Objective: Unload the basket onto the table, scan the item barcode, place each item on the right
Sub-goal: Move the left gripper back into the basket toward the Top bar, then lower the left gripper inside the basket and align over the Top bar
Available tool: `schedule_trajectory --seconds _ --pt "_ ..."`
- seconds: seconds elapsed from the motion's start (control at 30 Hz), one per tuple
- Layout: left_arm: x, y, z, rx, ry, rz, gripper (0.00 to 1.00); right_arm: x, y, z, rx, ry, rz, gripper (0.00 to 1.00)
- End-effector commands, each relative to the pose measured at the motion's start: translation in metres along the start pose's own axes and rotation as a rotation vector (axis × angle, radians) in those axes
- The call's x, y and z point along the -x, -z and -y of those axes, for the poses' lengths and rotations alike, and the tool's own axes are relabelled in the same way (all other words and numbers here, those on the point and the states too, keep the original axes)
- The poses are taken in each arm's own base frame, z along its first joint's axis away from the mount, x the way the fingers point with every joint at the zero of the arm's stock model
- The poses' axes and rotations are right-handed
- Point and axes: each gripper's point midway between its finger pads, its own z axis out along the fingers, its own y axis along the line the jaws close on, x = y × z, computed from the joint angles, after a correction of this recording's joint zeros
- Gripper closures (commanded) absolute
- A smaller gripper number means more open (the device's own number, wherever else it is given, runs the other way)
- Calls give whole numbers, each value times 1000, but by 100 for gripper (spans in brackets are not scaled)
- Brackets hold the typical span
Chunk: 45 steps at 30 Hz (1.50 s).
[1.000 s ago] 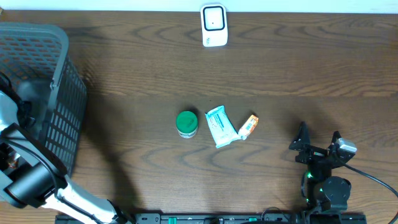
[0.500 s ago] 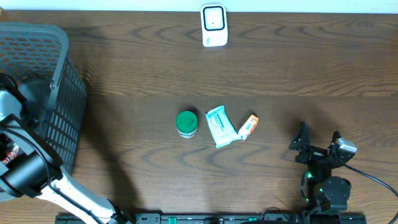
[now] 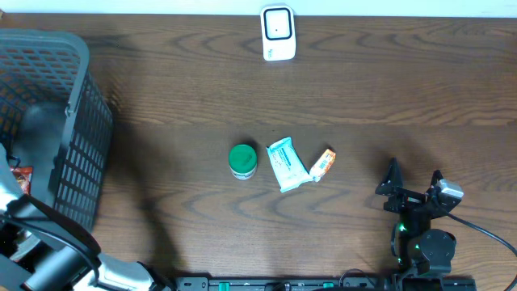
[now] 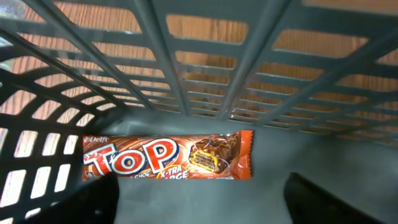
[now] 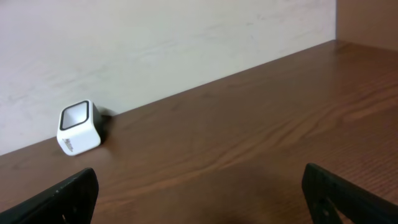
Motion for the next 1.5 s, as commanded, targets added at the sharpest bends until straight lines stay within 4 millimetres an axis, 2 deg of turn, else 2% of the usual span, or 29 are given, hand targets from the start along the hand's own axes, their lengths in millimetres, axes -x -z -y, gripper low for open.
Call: schedule_trajectory --seconds 0.0,0.07,0.2,0.4,0.57,0.67,0.77,0.9,1.13,1.17,1.3,1.33,1.37,1.47 --pt "-24 -27 -11 80 -56 -60 13 0 0 0 0 -3 0 1" --pt "-30 -34 -12 94 -88 -75 13 0 0 0 0 -3 0 1" --pt "-32 -50 -3 81 -265 -78 23 0 0 0 0 -3 0 1" --pt "-43 -68 22 -41 -598 -111 17 0 0 0 0 -3 0 1" --pt "-40 -73 23 -67 -675 -107 12 0 0 0 0 -3 0 1" --pt "-51 -78 27 -166 -776 -161 12 0 0 0 0 -3 0 1" --pt "-64 -85 22 -239 -809 -229 11 0 0 0 0 -3 0 1" --pt "-73 -101 1 -253 -759 -290 11 0 0 0 0 -3 0 1" --pt "-93 -119 -20 -296 -665 -398 11 0 0 0 0 -3 0 1" --pt "-97 -122 -21 -291 -656 -407 16 0 0 0 0 -3 0 1" --pt "-109 -131 -25 -282 -658 -436 70 0 0 0 0 -3 0 1" --pt "-111 -132 -26 -281 -658 -441 87 0 0 0 0 -3 0 1" --pt "-111 -133 -26 -279 -652 -442 92 0 0 0 0 -3 0 1" --pt "-103 -130 -22 -276 -603 -425 93 0 0 0 0 -3 0 1"
